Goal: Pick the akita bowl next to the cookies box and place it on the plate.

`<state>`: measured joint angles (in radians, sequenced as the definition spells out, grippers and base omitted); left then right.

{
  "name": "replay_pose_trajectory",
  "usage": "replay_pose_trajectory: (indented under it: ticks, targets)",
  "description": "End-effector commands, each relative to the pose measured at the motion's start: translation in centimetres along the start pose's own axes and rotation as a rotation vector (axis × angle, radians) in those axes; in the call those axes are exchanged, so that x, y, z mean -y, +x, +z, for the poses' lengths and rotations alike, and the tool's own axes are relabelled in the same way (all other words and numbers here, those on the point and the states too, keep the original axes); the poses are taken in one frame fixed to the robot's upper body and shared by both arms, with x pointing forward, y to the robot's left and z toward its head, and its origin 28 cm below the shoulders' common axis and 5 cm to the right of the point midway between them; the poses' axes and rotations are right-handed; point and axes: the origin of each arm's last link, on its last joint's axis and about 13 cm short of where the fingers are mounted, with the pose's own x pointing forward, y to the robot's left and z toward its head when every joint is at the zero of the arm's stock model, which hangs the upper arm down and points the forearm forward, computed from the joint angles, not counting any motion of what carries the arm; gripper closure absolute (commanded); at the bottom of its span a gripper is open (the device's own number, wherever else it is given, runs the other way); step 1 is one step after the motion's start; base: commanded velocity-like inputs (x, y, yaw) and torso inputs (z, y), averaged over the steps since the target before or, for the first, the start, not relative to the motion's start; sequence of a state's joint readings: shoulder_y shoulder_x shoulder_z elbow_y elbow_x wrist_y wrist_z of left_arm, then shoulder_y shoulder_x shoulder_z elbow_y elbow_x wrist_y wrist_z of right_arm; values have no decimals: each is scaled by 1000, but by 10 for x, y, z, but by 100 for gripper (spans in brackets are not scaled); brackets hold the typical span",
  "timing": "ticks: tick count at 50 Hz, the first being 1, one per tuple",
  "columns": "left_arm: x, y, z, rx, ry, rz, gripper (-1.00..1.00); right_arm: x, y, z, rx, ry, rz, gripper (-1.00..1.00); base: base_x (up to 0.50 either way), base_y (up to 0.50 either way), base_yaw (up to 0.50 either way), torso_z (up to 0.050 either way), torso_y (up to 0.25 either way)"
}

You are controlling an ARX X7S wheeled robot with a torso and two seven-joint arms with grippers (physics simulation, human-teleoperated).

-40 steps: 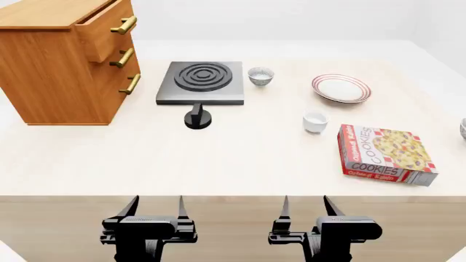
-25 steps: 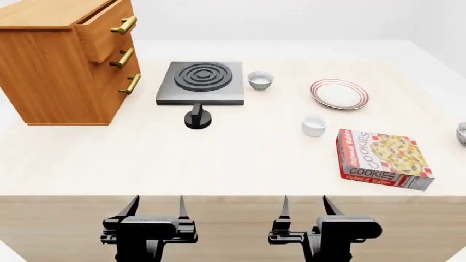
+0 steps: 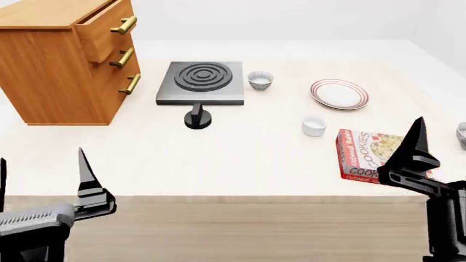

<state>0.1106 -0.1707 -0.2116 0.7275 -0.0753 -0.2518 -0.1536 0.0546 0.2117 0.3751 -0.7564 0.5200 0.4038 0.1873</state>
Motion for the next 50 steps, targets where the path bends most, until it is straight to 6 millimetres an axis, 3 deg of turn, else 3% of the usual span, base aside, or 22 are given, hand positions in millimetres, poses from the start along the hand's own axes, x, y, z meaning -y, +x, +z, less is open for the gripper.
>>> replay_pose_trajectory:
  ticks: [1,10,50]
  targets:
    - [-42,-17,62,208,122,175,-100,8,-11,62,215,-8,-21,-100,0,0,0,0,0]
    - [-48,-19,67,214,141,221,-100,8,-11,58,206,-4,-20,-100,0,-52,0,0,0]
    - [-45,-21,69,210,163,220,-100,6,-9,53,173,-9,0,-100,0,-500,0,0,0]
